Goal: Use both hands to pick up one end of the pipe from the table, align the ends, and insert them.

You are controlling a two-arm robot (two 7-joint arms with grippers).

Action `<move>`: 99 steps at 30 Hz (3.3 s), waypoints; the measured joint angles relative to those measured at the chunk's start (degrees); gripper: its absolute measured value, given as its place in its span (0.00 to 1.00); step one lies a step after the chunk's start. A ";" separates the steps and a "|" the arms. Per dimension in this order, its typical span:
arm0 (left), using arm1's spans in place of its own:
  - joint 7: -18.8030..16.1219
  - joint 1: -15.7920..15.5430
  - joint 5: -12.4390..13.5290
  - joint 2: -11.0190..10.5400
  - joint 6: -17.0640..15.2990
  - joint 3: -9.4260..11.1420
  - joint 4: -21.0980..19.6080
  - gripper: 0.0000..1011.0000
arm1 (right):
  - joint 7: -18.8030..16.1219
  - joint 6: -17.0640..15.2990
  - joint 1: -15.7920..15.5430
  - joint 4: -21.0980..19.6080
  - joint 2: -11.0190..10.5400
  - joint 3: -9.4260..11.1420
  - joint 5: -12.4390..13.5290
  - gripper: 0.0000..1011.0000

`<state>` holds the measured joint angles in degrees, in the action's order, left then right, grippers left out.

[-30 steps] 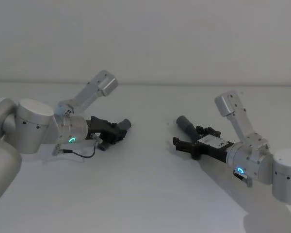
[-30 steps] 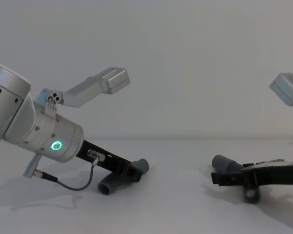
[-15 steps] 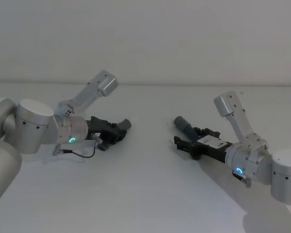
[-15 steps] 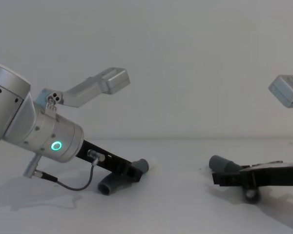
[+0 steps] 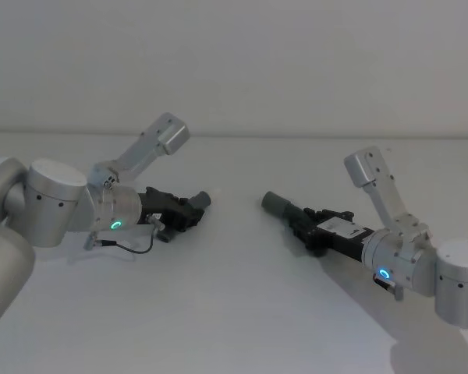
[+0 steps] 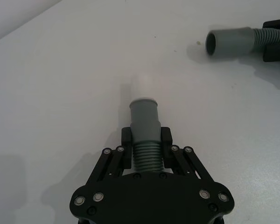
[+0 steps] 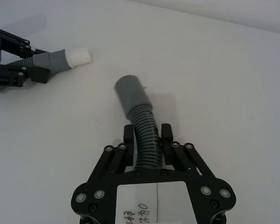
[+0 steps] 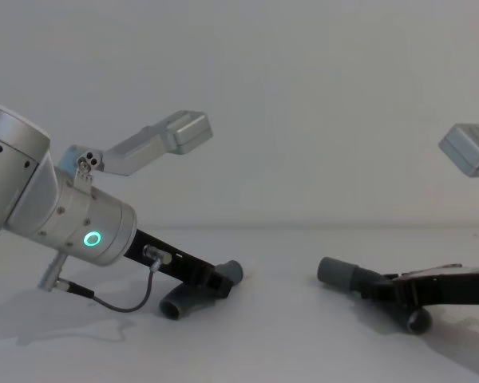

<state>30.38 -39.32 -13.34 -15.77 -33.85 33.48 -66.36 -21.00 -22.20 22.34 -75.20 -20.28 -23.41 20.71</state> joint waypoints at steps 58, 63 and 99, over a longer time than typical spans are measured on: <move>4.35 -4.31 2.25 -4.16 9.59 0.45 -5.16 0.35 | -5.20 14.17 0.61 -4.65 -3.16 2.79 0.11 0.28; 7.51 -5.73 1.85 -4.90 12.26 1.10 -4.39 0.35 | -8.76 15.28 1.38 -4.90 -5.16 2.59 0.95 0.28; 29.12 -13.12 1.22 -9.04 32.43 8.37 0.91 0.35 | -27.81 16.93 5.16 -3.50 -13.53 -1.52 5.49 0.28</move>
<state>59.50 -52.44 -12.12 -24.81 -1.42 41.85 -65.45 -48.80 -5.26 27.50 -78.70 -33.81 -24.93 26.20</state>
